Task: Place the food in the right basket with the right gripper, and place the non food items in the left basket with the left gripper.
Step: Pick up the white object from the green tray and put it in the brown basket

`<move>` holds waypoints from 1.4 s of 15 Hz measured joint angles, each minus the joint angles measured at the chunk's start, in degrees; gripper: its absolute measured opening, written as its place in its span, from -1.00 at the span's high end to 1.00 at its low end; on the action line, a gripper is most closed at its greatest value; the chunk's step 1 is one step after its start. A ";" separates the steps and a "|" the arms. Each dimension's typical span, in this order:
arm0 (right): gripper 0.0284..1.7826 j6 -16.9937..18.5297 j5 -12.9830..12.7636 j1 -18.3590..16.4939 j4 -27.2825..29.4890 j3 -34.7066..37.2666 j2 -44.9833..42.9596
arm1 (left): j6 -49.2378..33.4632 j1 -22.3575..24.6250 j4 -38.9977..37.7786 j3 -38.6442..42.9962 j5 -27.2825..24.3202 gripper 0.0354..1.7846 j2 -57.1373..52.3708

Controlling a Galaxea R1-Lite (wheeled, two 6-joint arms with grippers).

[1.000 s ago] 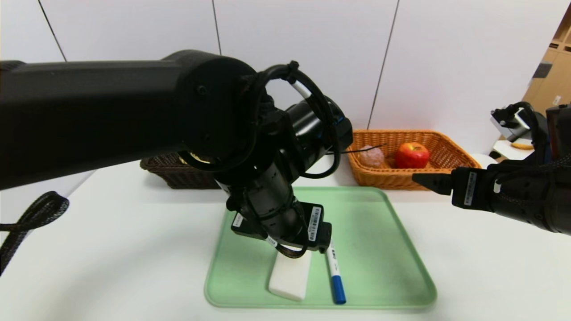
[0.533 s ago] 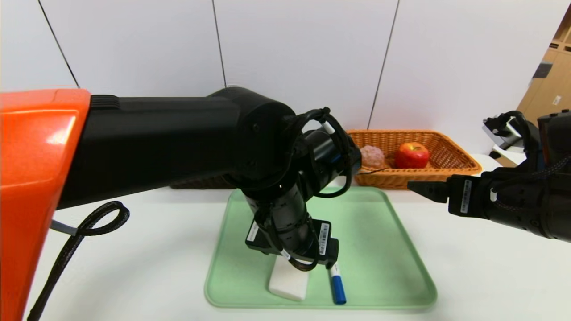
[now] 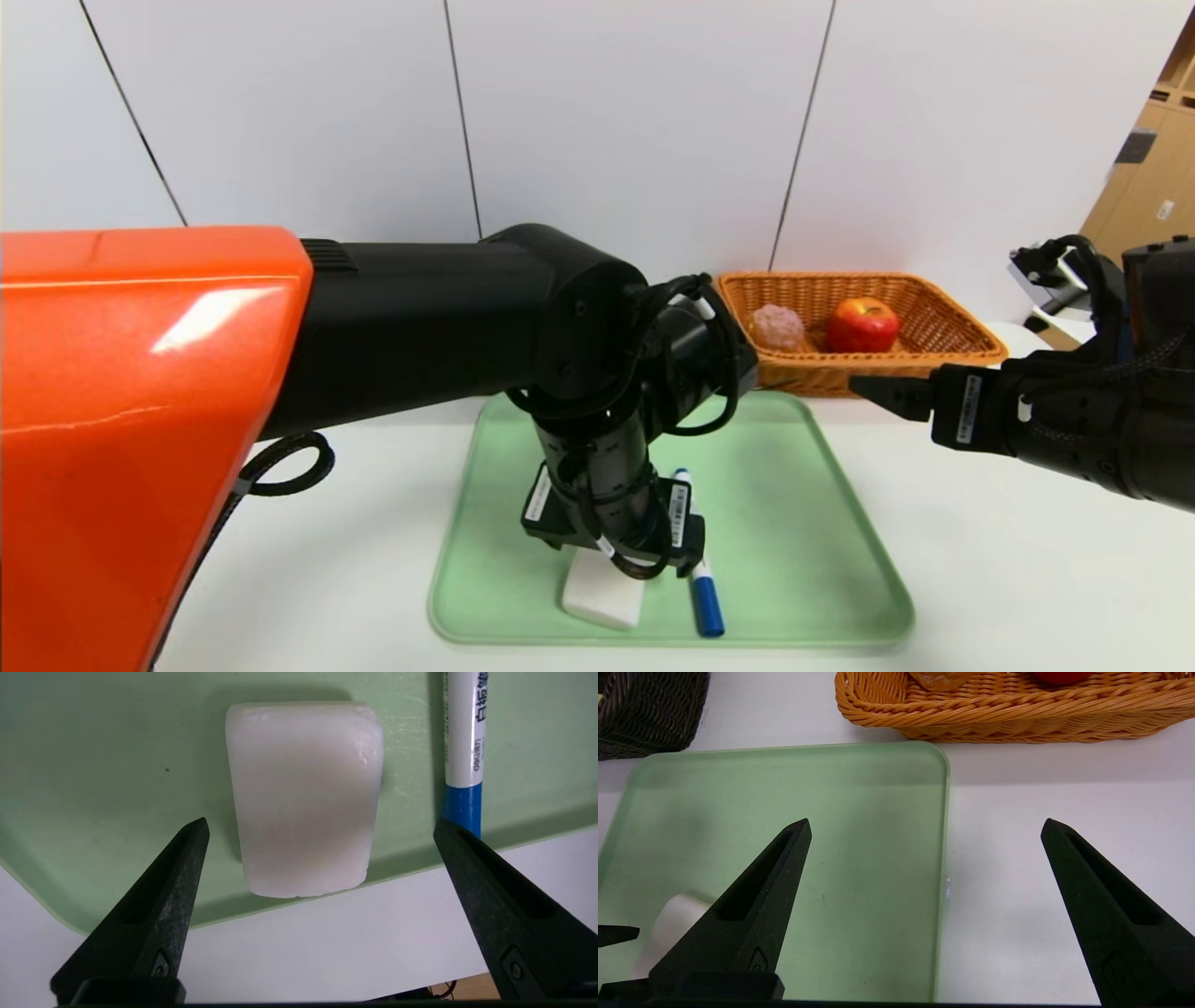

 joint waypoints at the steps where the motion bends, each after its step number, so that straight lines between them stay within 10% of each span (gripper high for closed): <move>1: -0.90 0.06 0.00 -0.02 -0.20 0.00 0.00 | -0.05 0.05 0.02 0.02 -0.02 -0.89 0.37; 12: -0.90 0.02 0.07 -0.16 -0.33 0.05 0.00 | -0.20 0.88 0.07 0.07 0.11 -0.89 3.28; 16: -0.90 0.04 0.07 -0.13 -0.33 0.27 -0.05 | 0.55 0.85 0.07 0.07 0.27 -0.19 3.86; 21: -0.90 0.06 0.16 -0.13 -0.33 0.44 -0.02 | 3.41 0.85 0.09 0.22 0.16 -0.07 3.95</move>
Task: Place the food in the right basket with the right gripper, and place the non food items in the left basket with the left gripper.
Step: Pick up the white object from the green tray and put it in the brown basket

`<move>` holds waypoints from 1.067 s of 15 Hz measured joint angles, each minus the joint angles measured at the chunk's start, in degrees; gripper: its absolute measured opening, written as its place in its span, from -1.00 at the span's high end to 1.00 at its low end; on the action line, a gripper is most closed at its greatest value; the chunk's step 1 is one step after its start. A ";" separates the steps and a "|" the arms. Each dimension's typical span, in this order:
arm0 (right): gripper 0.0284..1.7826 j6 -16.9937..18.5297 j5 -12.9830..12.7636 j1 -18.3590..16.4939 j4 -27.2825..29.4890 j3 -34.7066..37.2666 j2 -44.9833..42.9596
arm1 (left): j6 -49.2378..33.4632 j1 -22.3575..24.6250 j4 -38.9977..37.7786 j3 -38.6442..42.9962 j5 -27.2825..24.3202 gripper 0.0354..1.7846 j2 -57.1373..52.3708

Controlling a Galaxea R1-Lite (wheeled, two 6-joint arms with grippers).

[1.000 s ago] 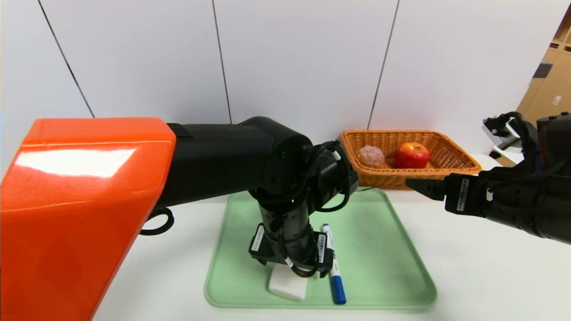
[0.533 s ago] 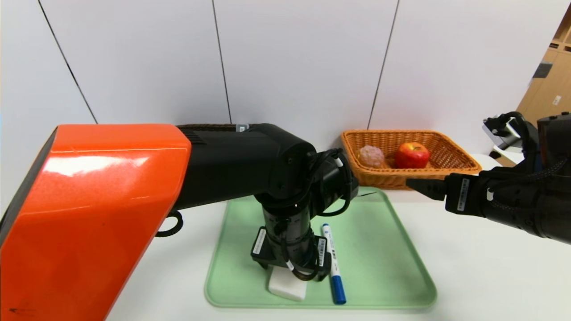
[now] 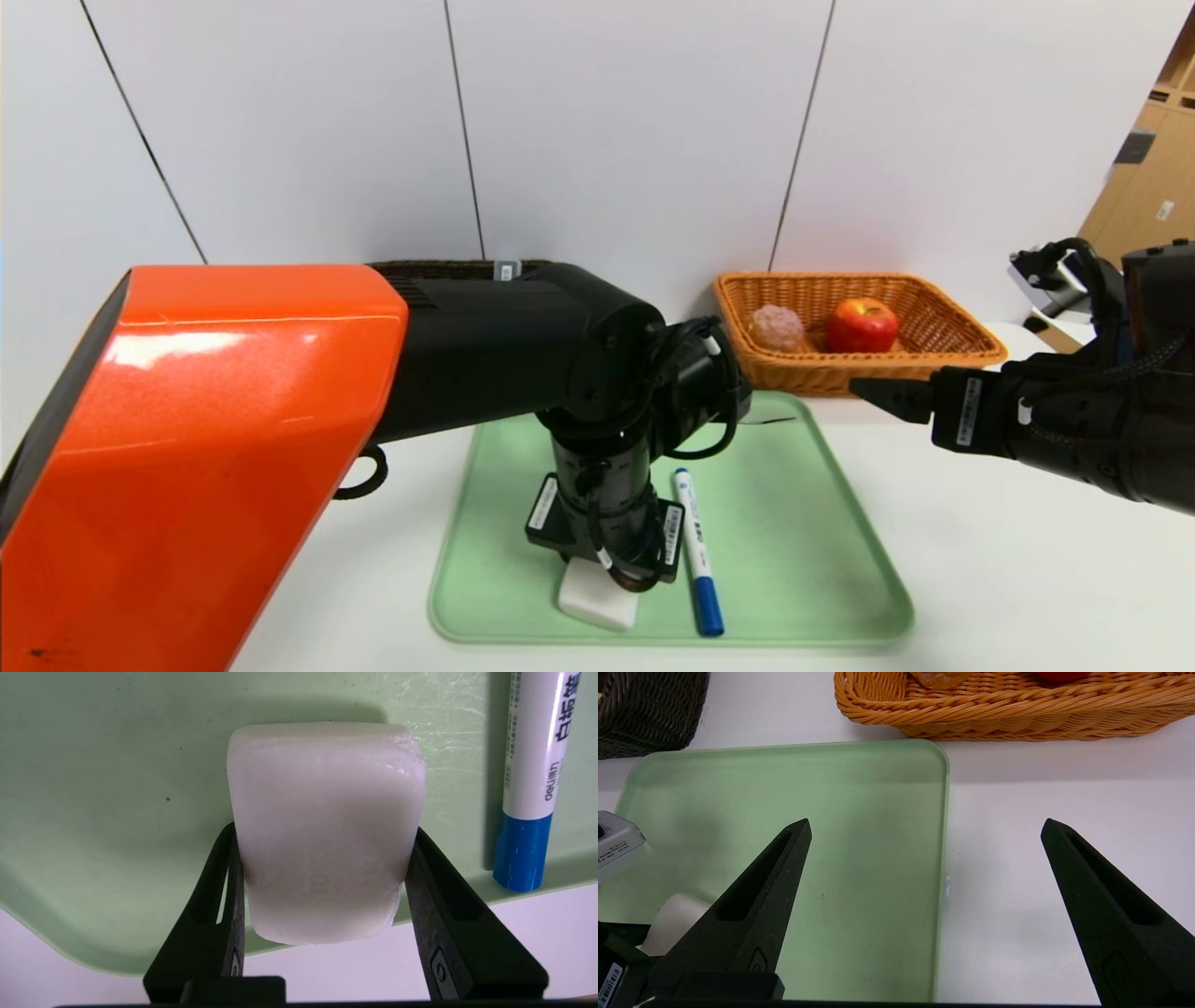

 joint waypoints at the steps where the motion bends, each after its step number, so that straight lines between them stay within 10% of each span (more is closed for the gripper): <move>1: -0.90 0.02 0.02 0.00 -0.02 0.00 -0.02 | 0.17 0.00 0.00 0.05 -0.02 -0.07 -0.11; 9: -0.90 -0.37 0.00 0.00 0.00 0.05 -0.17 | 0.80 3.08 -3.12 -0.17 -0.05 -0.06 -9.13; 16: -0.90 -0.56 -0.02 -0.09 -0.02 0.33 -0.15 | 1.35 18.30 -14.73 -0.28 0.59 -0.06 -19.87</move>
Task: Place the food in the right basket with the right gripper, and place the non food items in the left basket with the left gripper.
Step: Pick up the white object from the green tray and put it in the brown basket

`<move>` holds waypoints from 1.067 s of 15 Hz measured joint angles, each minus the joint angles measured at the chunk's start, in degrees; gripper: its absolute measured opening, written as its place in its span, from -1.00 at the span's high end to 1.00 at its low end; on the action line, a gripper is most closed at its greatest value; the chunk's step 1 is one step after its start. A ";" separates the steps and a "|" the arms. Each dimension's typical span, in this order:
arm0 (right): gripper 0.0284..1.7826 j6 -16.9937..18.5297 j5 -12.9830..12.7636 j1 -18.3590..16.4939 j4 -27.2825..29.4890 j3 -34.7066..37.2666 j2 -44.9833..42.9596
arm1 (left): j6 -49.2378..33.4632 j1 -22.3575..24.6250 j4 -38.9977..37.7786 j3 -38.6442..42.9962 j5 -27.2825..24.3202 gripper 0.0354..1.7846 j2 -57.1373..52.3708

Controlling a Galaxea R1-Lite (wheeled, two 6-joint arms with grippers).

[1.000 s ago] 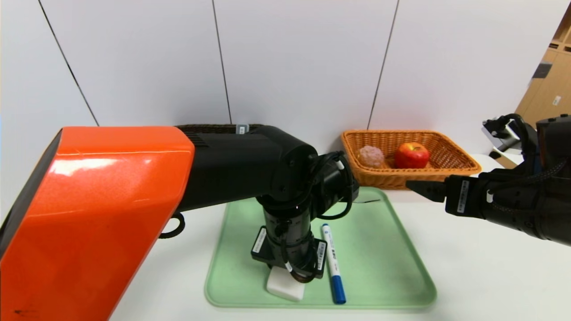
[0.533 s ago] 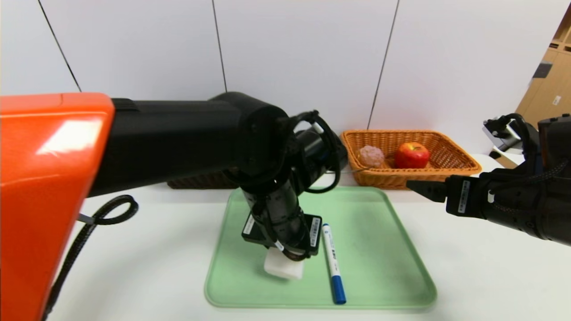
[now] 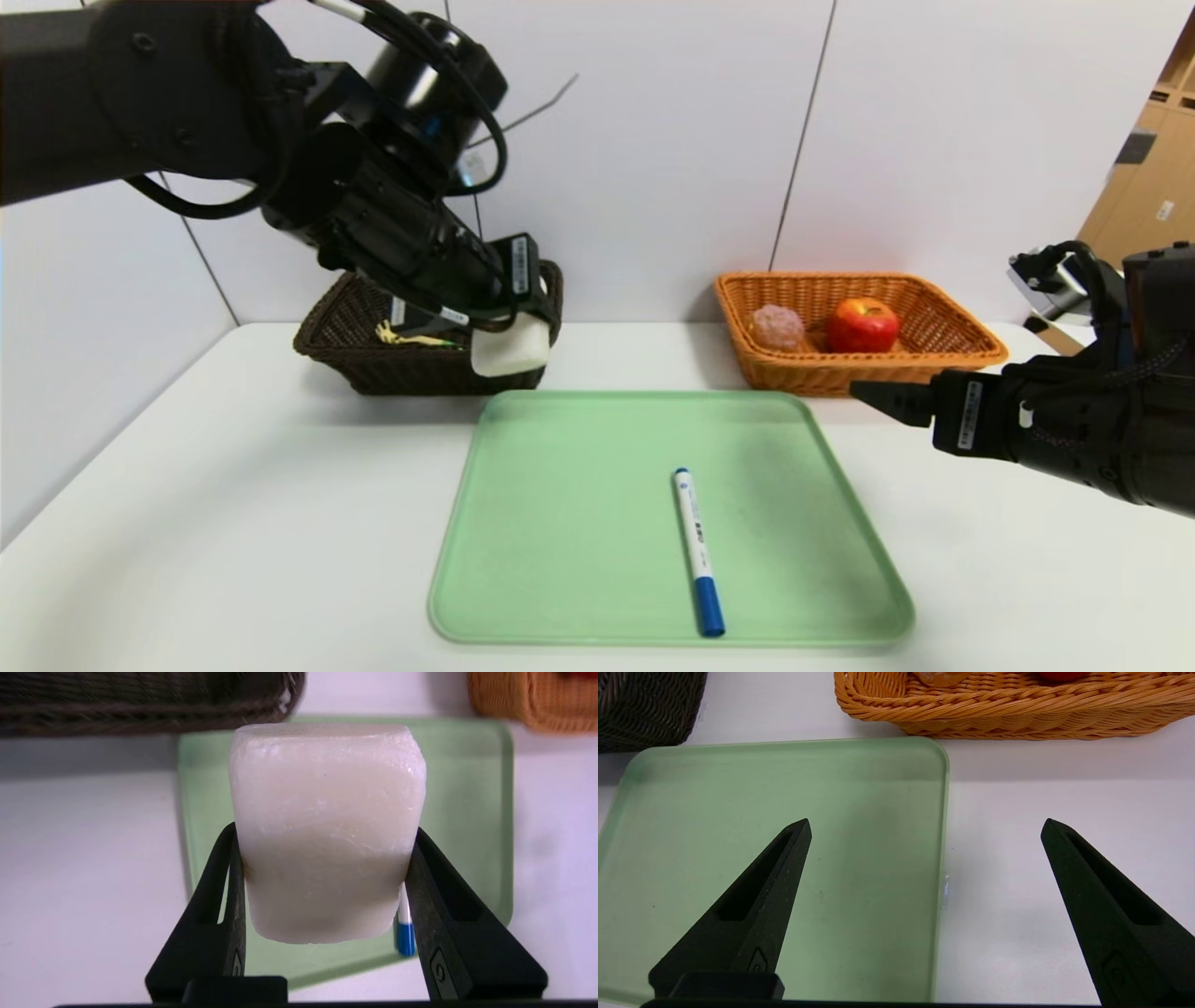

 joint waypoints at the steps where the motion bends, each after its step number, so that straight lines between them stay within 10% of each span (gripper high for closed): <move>1: -0.90 0.00 -0.02 0.01 0.02 0.09 0.00 | -0.28 2.67 -1.79 0.00 0.57 -0.06 -0.50; 6: -0.90 -0.43 -0.09 0.09 0.05 0.77 -0.05 | -1.40 12.26 -11.41 0.06 9.79 -0.06 4.16; 16: -0.90 -0.21 -0.09 0.06 0.00 2.73 -0.20 | -0.50 20.85 -23.84 0.00 10.67 -0.06 16.48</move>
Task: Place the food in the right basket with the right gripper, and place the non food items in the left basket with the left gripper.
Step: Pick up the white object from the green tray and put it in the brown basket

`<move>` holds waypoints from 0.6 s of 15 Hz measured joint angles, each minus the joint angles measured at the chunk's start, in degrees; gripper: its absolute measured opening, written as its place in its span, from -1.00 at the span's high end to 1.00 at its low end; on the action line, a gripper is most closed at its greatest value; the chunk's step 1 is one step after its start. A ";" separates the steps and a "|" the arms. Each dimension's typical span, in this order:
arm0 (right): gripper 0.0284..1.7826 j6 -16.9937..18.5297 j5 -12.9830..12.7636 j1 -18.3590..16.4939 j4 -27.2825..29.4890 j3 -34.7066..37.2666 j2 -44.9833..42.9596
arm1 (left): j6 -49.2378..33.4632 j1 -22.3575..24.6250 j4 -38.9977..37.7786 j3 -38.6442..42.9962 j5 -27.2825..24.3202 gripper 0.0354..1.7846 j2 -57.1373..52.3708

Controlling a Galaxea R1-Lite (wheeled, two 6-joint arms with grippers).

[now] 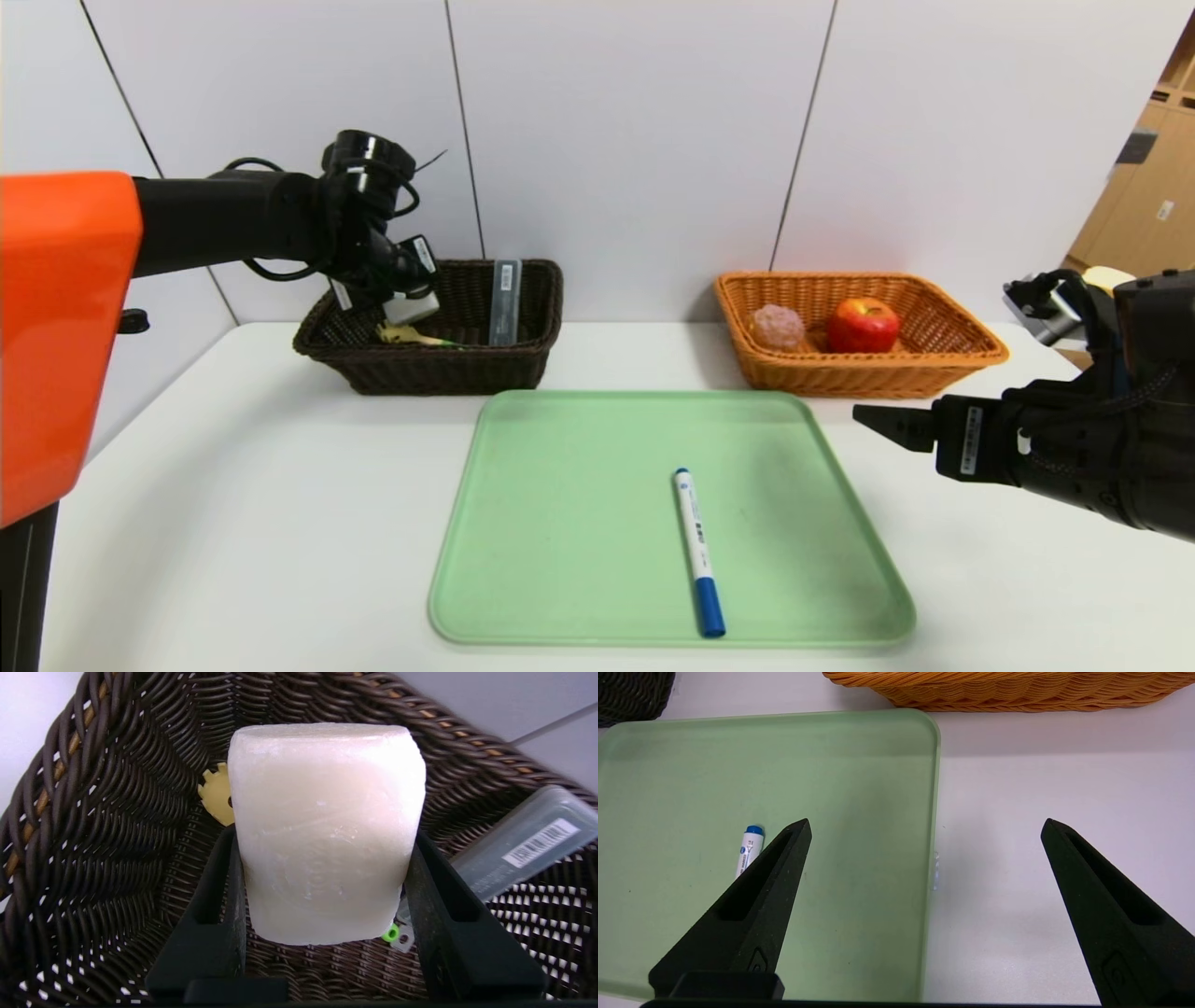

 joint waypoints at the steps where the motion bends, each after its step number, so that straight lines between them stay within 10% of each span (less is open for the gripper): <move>1: -0.90 -0.04 0.00 0.00 -0.04 0.02 0.06 | 0.26 0.18 -0.07 0.02 0.00 -0.06 0.60; 9: -0.91 -0.06 -0.02 -0.06 -0.04 0.29 -0.24 | 1.35 0.72 -0.50 0.02 -0.04 -0.06 3.58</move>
